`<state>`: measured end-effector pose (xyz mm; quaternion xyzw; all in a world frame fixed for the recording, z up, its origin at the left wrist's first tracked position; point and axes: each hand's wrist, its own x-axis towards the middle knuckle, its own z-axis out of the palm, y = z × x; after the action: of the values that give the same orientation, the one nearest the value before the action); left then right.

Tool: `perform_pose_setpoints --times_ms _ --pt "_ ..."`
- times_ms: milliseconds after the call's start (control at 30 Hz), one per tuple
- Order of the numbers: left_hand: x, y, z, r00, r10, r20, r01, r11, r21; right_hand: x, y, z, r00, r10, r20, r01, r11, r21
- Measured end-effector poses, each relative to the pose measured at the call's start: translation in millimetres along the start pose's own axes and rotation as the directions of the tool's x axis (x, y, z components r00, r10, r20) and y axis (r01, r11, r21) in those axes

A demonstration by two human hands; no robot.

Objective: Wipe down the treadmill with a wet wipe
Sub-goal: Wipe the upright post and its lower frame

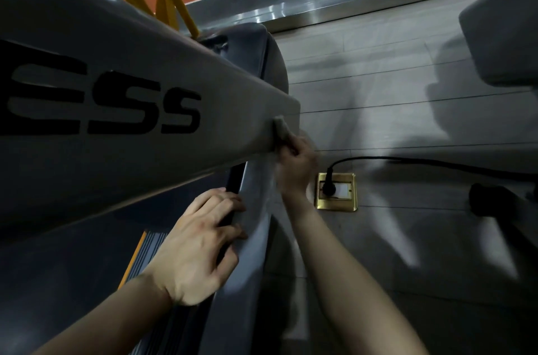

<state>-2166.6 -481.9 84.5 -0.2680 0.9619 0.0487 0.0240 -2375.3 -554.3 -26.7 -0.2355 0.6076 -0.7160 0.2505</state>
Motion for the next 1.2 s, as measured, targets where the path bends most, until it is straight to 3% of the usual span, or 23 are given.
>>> perform_pose_setpoints --times_ms 100,167,233,300,367,433,500,567,633,800,867,933,1000,1033,1133,1200 --pt "0.2 2.0 -0.9 1.000 0.000 0.009 0.000 1.000 -0.003 27.8 19.0 -3.6 0.966 0.258 0.013 -0.253 0.957 -0.144" --pt "0.1 1.3 -1.1 1.000 0.002 0.009 -0.002 1.000 -0.011 35.0 -2.0 -5.3 0.967 0.252 0.043 -0.242 0.957 -0.158" --pt "-0.7 1.0 -1.7 1.000 0.001 0.010 -0.001 1.000 -0.016 34.9 -42.0 -3.6 0.988 0.067 0.138 -0.065 0.998 -0.014" --pt "-0.1 1.0 -0.7 1.000 0.001 0.008 -0.001 1.000 -0.019 35.2 -75.1 4.5 0.937 -0.255 0.240 0.219 0.962 0.166" --pt "0.1 0.7 -0.5 1.000 0.003 0.011 -0.003 1.000 -0.020 47.4 -90.4 13.8 0.915 -0.318 0.246 0.276 0.942 0.191" --pt "0.4 0.9 -1.6 1.000 -0.003 0.011 0.003 1.000 -0.022 74.6 -70.3 20.4 0.954 -0.205 0.219 0.208 0.978 0.013" --pt "0.4 2.0 -0.7 1.000 -0.002 0.011 0.003 1.000 -0.024 96.1 -38.2 14.1 0.981 0.005 0.194 0.032 0.982 -0.184" --pt "1.0 1.7 -0.9 1.000 -0.006 0.006 0.006 0.999 -0.041 103.9 -16.4 3.7 0.949 0.220 0.227 -0.150 0.945 -0.289" --pt "1.4 0.2 -0.7 1.000 -0.004 -0.002 0.004 0.999 -0.049 99.3 -6.4 -1.0 0.938 0.260 0.230 -0.174 0.925 -0.337" --pt "0.1 0.9 1.2 1.000 -0.010 -0.015 0.009 0.998 -0.065 73.3 -11.8 -1.9 0.977 -0.002 0.215 0.016 0.998 -0.066" --pt "2.7 -0.6 0.1 1.000 0.000 -0.015 -0.001 0.998 -0.056 74.9 -3.1 3.4 0.995 -0.013 0.098 0.028 0.988 -0.152" --pt "1.9 -0.2 0.2 1.000 -0.006 -0.011 0.006 0.999 -0.050 80.1 18.4 4.6 0.994 0.089 0.057 -0.072 0.965 -0.251" --pt "0.8 0.6 0.3 1.000 -0.005 0.011 0.006 0.999 -0.051 75.6 25.9 -0.2 0.971 0.194 0.138 -0.159 0.959 -0.235" --pt "0.6 0.9 0.6 1.000 -0.006 0.023 0.007 0.999 -0.049 66.1 23.3 -4.9 0.967 0.179 0.180 -0.137 0.965 -0.222" --pt "2.0 3.5 -1.8 0.999 0.000 0.049 0.000 1.000 -0.003 10.2 -7.9 -23.4 0.931 -0.076 0.356 0.102 0.993 -0.053" --pt "4.0 5.9 -4.5 0.996 0.023 0.083 -0.029 0.997 0.078 -4.2 -11.0 -20.6 0.912 -0.144 0.384 0.128 0.990 0.066"
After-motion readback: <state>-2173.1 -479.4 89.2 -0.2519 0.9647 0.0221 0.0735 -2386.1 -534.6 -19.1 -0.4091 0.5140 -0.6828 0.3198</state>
